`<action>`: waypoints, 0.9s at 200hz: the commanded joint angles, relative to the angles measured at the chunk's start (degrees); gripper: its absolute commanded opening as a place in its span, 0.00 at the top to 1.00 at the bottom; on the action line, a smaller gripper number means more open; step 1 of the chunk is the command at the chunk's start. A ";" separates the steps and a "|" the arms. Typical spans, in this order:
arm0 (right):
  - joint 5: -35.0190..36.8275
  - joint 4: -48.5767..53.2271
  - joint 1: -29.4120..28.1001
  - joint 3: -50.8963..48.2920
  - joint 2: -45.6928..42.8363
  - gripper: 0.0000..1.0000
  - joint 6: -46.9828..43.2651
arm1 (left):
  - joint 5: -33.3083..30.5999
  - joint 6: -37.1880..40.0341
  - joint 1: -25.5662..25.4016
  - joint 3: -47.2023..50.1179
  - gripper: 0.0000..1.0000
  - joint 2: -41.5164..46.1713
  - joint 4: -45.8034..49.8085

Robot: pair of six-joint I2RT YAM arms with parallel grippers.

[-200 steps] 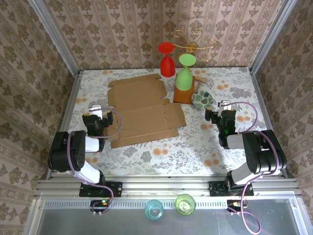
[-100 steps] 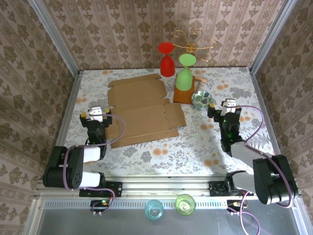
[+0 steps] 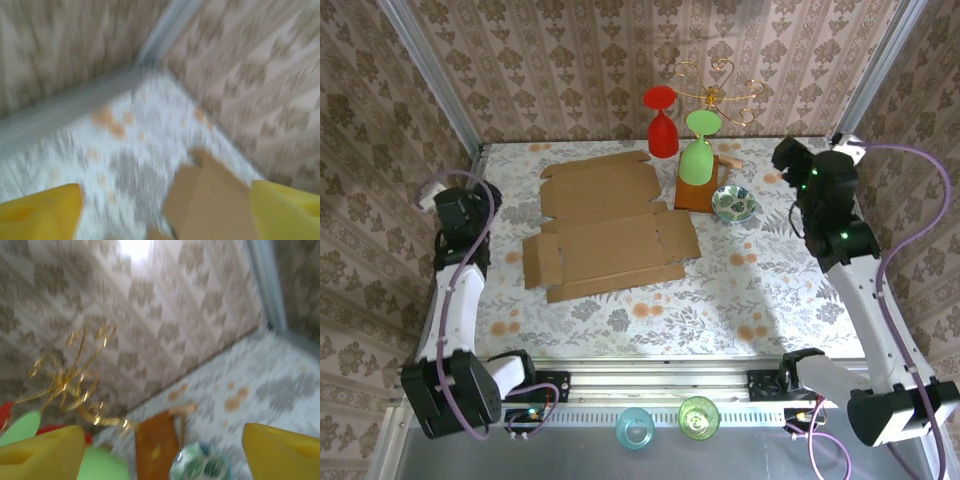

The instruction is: Fold the paper box

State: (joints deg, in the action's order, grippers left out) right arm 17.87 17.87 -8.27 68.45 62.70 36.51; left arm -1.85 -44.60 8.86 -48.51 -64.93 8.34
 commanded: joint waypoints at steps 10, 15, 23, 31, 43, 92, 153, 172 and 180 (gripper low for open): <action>-12.76 14.47 -5.93 -1.52 2.76 0.29 9.01 | 15.69 -15.42 -3.16 6.41 0.44 1.11 17.81; -14.71 13.90 -6.61 -2.89 2.55 0.30 10.67 | 16.68 -16.67 -3.42 7.89 0.47 1.92 16.75; -18.39 11.86 -7.53 -5.55 2.17 0.31 13.33 | 17.79 -18.48 -3.74 10.67 0.50 3.31 15.05; -21.01 9.42 -8.65 -8.44 1.74 0.31 15.72 | 17.85 -20.47 -4.25 13.46 0.50 4.67 14.37; -23.05 6.26 -10.67 -12.13 1.09 0.31 18.27 | 17.78 -22.65 -5.46 16.92 0.50 5.97 12.49; -30.26 -0.25 -11.96 -17.47 3.89 0.29 23.22 | 19.69 -29.32 -6.93 24.53 0.49 1.50 0.31; -31.16 -2.44 -12.06 -21.00 3.58 0.29 26.45 | 16.76 -28.77 -7.01 25.54 0.51 -1.34 -1.16; -31.23 -2.90 -12.08 -22.05 3.31 0.29 27.50 | 15.92 -28.48 -6.93 26.72 0.56 -1.52 -2.56; -31.23 -3.22 -12.05 -22.55 3.10 0.29 28.13 | 15.83 -28.28 -6.95 27.22 0.58 -1.69 -3.43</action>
State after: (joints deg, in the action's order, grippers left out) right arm -12.12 16.43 -20.03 47.20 66.52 61.84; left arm 15.64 -72.51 2.22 -23.07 -66.15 7.31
